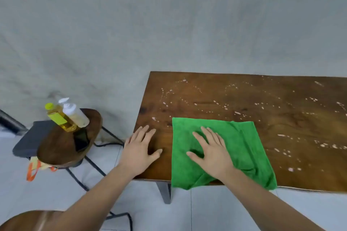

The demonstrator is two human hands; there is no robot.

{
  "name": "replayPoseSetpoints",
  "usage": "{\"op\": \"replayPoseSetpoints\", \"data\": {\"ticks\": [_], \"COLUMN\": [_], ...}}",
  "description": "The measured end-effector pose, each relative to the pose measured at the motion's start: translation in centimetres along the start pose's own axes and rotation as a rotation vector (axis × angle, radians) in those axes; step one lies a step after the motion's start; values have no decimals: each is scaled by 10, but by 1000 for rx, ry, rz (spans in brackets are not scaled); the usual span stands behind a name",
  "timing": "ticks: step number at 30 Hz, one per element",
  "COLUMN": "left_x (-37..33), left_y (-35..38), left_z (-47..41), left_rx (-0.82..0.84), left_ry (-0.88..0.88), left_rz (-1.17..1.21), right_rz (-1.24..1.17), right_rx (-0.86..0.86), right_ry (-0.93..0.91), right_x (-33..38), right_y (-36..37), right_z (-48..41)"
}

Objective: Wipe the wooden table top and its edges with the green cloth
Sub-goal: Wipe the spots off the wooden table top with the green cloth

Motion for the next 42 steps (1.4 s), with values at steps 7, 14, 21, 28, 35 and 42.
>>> {"op": "replayPoseSetpoints", "data": {"ticks": [7, 14, 21, 28, 35, 42], "left_x": [19, 24, 29, 42, 43, 38], "left_y": [27, 35, 30, 22, 25, 27], "left_z": [11, 15, 18, 21, 19, 14], "left_rx": [-50, -105, -219, -263, -251, -193], "left_ry": [1, -1, -122, -275, -264, -187], "left_rz": [2, 66, 322, 571, 522, 254], "right_rz": [107, 150, 81, 84, 66, 137], "right_rx": [-40, -28, 55, 103, 105, 50], "right_ry": [6, 11, -135, -386, -329, -50], "right_x": [-4, -1, 104, 184, 132, -4], "right_y": [30, 36, 59, 86, 69, 38], "right_z": [4, 4, -5, -35, -94, -144]}}
Point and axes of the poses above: each hand's wrist, its own z-axis away from the middle knuckle, its own y-axis out of the palm, x = y × z, the point moved 3 cm from there along -z, towards the middle knuckle, and after that the axes turned 12 degrees about -x, right-handed, at the moved point
